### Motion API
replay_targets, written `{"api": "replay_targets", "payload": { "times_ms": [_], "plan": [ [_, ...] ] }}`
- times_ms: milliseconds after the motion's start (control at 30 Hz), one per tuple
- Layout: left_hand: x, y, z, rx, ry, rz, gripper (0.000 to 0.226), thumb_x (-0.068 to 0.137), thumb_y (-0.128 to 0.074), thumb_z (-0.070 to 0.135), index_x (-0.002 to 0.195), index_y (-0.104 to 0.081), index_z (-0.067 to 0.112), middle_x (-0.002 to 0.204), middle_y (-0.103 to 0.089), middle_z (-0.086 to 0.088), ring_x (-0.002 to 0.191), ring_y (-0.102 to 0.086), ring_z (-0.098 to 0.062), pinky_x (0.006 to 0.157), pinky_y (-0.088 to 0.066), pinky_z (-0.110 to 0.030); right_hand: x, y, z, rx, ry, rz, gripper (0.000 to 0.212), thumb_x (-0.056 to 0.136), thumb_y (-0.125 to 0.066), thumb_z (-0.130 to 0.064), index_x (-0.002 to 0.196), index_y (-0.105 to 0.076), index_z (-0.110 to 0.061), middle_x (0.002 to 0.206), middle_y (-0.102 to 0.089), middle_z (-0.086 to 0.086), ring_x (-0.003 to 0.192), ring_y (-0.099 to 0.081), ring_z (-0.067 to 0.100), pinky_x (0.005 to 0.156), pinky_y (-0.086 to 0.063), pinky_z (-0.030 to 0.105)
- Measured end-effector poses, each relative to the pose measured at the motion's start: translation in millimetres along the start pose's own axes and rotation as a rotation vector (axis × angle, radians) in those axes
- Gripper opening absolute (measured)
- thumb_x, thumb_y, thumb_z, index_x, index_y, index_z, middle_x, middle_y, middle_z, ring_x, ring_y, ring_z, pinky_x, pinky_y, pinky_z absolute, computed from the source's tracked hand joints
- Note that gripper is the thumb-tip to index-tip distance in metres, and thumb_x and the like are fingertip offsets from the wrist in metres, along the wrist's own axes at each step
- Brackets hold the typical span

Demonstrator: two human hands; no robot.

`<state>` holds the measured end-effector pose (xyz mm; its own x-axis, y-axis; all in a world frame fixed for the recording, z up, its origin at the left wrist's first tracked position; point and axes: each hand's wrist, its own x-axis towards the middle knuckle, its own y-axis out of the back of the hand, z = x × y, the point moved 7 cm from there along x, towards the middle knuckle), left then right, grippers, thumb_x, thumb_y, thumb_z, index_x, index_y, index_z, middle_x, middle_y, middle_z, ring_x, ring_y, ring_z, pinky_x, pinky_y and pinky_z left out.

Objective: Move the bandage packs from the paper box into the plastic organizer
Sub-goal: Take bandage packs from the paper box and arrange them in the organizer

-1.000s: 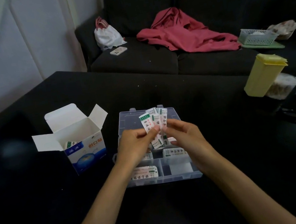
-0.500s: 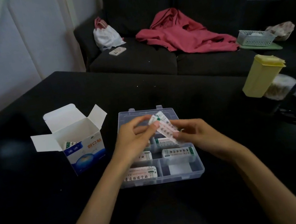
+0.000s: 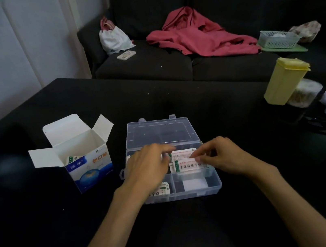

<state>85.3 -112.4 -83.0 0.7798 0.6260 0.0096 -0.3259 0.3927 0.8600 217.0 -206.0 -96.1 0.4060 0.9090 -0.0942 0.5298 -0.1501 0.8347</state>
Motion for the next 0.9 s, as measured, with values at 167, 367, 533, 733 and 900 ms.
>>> {"api": "replay_targets", "payload": {
  "times_ms": [167, 367, 533, 733, 900],
  "plan": [
    [-2.8, -6.2, 1.1, 0.043, -0.023, -0.099, 0.036, 0.099, -0.045, 0.015, 0.125, -0.059, 0.035, 0.136, -0.054, 0.004, 0.087, -0.061, -0.016, 0.07, -0.049, -0.025, -1.4, 5.2, 1.6, -0.241, 0.005, 0.072, 0.02, 0.087, -0.064, -0.033, 0.107, -0.068, -0.034, 0.099, -0.052, -0.011, 0.096, -0.043, 0.009, 0.089, -0.041, 0.032],
    [-1.7, 4.9, -2.2, -0.008, 0.028, -0.08, 0.03, 0.097, -0.048, 0.016, 0.114, -0.066, 0.033, 0.132, -0.057, 0.009, 0.106, -0.06, -0.011, 0.086, -0.049, -0.028, -2.8, 2.7, -0.4, -0.36, -0.041, 0.072, 0.027, 0.088, -0.058, -0.046, 0.112, -0.064, -0.036, 0.1, -0.045, -0.008, 0.099, -0.04, 0.011, 0.087, -0.033, 0.028],
    [1.2, 7.7, -12.0, -0.017, 0.087, -0.058, 0.025, 0.096, -0.049, 0.02, 0.098, -0.073, 0.027, 0.112, -0.067, 0.015, 0.089, -0.062, -0.004, 0.06, -0.037, -0.014, -2.7, 3.9, -5.9, -0.325, -0.044, 0.113, 0.03, 0.088, -0.054, -0.051, 0.11, -0.066, -0.034, 0.098, -0.043, -0.007, 0.096, -0.034, 0.01, 0.08, -0.026, 0.025],
    [-0.7, -7.7, -5.6, 0.009, 0.052, -0.132, 0.027, 0.097, -0.048, 0.018, 0.115, -0.067, 0.026, 0.114, -0.066, 0.006, 0.092, -0.061, -0.01, 0.081, -0.05, -0.03, -3.3, 0.8, -5.7, -0.338, -0.053, 0.065, 0.024, 0.087, -0.057, -0.05, 0.106, -0.065, -0.037, 0.101, -0.045, -0.005, 0.099, -0.035, 0.012, 0.08, -0.026, 0.026],
    [-1.0, -13.2, -0.9, -0.012, 0.017, -0.183, 0.033, 0.098, -0.044, 0.015, 0.12, -0.065, 0.027, 0.119, -0.065, 0.006, 0.088, -0.06, -0.01, 0.08, -0.052, -0.031, -0.9, -0.7, -3.8, -0.297, -0.056, 0.03, 0.02, 0.088, -0.059, -0.043, 0.106, -0.066, -0.036, 0.099, -0.045, -0.005, 0.098, -0.037, 0.012, 0.08, -0.029, 0.026]
  ]
}}
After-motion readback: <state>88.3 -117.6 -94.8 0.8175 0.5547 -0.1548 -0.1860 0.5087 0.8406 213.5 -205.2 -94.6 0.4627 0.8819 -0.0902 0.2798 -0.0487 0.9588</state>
